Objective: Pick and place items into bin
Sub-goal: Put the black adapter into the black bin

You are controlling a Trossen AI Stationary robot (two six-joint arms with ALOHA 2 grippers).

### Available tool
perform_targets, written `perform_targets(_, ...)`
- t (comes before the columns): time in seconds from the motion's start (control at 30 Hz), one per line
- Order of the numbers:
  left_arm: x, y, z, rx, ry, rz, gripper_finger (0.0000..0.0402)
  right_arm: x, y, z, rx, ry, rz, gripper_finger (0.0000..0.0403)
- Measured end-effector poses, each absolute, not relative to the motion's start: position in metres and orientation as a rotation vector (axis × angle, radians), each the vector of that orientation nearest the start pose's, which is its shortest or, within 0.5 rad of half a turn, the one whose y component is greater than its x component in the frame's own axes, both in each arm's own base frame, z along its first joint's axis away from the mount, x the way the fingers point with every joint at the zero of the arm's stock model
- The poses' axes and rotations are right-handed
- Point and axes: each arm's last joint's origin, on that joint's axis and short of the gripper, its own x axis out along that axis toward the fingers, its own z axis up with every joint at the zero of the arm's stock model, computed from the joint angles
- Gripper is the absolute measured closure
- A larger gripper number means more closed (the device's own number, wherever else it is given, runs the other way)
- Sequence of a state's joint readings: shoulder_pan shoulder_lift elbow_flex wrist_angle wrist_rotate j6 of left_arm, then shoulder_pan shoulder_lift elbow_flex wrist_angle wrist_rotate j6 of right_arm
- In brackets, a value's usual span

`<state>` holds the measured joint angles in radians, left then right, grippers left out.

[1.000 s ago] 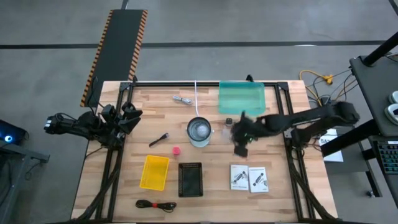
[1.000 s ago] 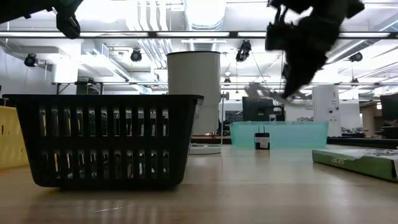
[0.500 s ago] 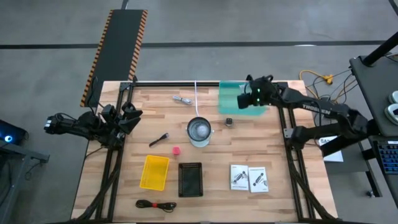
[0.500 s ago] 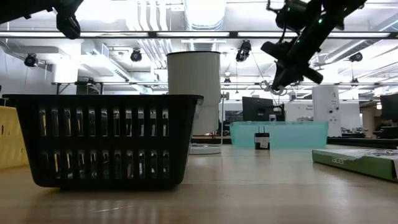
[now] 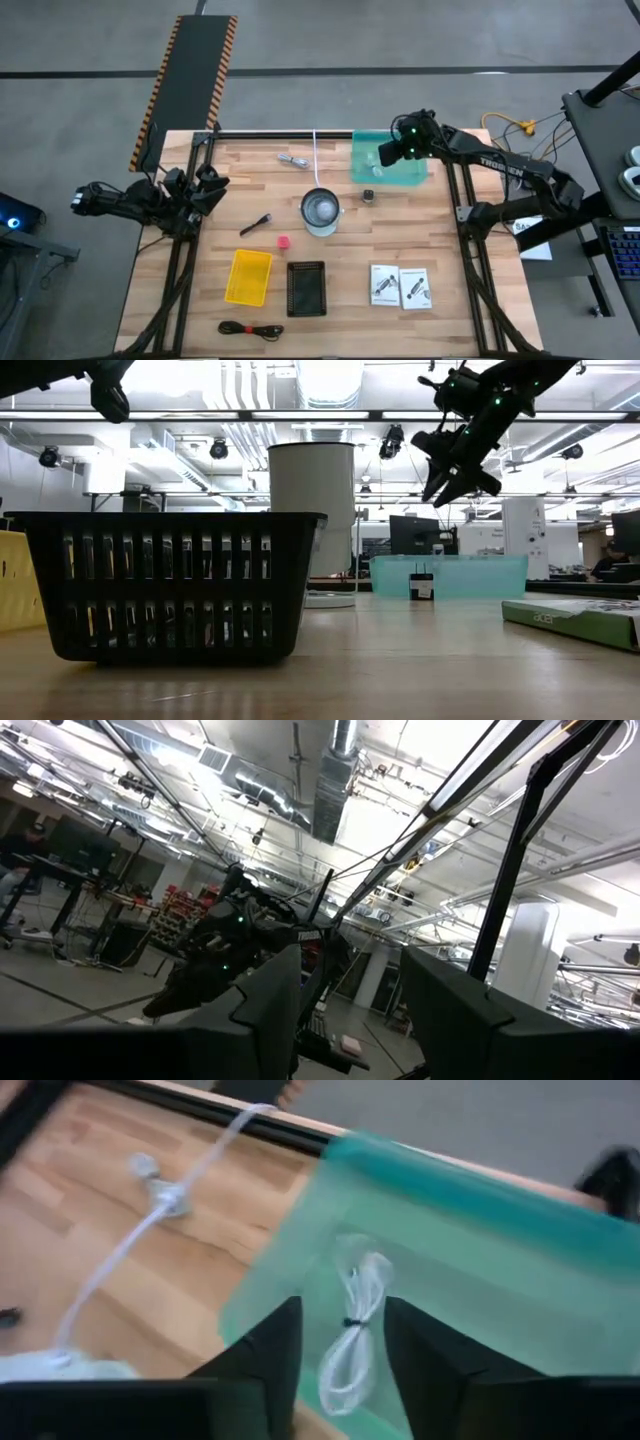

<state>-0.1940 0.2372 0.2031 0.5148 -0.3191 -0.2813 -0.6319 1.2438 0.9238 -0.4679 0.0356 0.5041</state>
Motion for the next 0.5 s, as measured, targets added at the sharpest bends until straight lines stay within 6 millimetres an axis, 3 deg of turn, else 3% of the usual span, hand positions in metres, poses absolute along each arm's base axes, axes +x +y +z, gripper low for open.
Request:
perform_targets(0.17,0.095,-0.009,0.261,-0.397,-0.479,0.057,0.0244,0.215,-0.142,0.287,0.623,0.582,-0.536,0.0239)
perform_targets(0.3,0.095,-0.009,0.259,-0.396,-0.475,0.058,0.0244,0.227,-0.121,0.301,0.381,0.601,-0.352,0.0244)
perform_targets(0.4,0.096,-0.01,0.256,-0.394,-0.466,0.059,0.0244,0.236,-0.101,0.298,0.179,0.653,-0.194,0.025)
perform_targets(0.5,0.097,-0.01,0.255,-0.393,-0.46,0.06,0.0244,0.245,-0.082,0.286,0.097,0.705,-0.09,0.0249)
